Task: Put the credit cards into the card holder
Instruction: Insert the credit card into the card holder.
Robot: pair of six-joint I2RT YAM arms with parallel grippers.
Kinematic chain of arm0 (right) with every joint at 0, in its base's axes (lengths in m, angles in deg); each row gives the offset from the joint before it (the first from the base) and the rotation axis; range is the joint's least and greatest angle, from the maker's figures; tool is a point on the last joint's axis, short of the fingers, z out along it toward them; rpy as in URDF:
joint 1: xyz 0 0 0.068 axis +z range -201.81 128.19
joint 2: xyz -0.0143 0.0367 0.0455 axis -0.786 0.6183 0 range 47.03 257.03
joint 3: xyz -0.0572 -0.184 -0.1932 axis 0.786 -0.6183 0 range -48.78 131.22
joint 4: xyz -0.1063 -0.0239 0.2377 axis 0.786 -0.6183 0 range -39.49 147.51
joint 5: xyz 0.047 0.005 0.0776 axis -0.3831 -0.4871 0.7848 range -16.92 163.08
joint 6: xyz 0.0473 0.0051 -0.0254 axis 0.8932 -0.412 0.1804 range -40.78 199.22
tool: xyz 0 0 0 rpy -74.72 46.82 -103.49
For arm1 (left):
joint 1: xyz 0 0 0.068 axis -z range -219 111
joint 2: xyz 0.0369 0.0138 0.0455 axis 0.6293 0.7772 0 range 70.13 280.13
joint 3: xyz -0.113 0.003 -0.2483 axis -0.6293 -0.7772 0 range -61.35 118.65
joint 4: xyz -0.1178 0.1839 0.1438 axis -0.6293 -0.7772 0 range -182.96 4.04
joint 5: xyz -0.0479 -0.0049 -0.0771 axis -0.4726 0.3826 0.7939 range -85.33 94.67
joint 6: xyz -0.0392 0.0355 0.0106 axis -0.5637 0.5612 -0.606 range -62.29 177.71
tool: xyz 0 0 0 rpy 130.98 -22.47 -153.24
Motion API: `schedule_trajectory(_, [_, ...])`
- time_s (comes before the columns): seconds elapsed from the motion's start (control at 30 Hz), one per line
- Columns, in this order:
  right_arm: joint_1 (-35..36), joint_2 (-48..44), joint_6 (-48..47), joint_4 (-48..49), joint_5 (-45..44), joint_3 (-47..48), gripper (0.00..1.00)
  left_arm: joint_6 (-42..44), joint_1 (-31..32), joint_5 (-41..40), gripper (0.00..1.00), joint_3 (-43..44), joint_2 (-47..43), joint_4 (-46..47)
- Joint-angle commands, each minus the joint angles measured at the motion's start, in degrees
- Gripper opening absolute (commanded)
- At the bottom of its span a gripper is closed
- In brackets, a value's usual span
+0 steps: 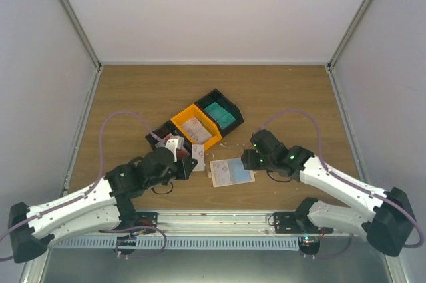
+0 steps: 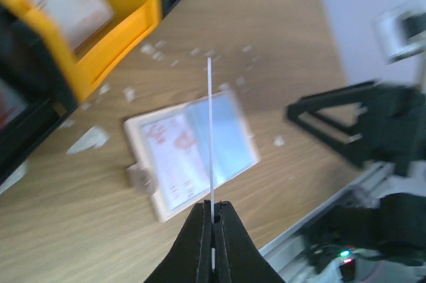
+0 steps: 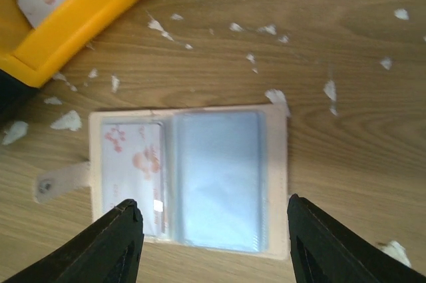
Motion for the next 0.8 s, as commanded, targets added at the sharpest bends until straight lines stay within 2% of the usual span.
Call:
schedule_trajectory(0.0, [-0.5,-4.0,0.5,-1.8,-3.2,-4.0,0.6,2.7,0.3,0.6,0.0,-3.5,-4.2,16.2])
schedule_trajectory(0.17, [-1.1,-4.8,-0.9,1.0,0.8,-6.2,0.6,2.7,0.3,4.0,0.0,-6.6,0.1,30.1])
schedule_trajectory(0.37, [-3.1,0.8,-3.4,4.3,8.4,-7.6,0.59,-1.2,0.3,7.1,0.0,-9.8,10.6,42.8])
schedule_trajectory(0.6, [-4.2,4.8,-5.9,8.9,15.2,-9.5,0.59,-4.3,0.3,7.4,0.0,-11.0,19.9,48.8])
schedule_trajectory(0.77, [-4.5,7.8,-6.2,7.6,13.6,-9.6,0.57,-6.7,0.3,7.4,0.0,-12.4,22.7,51.2])
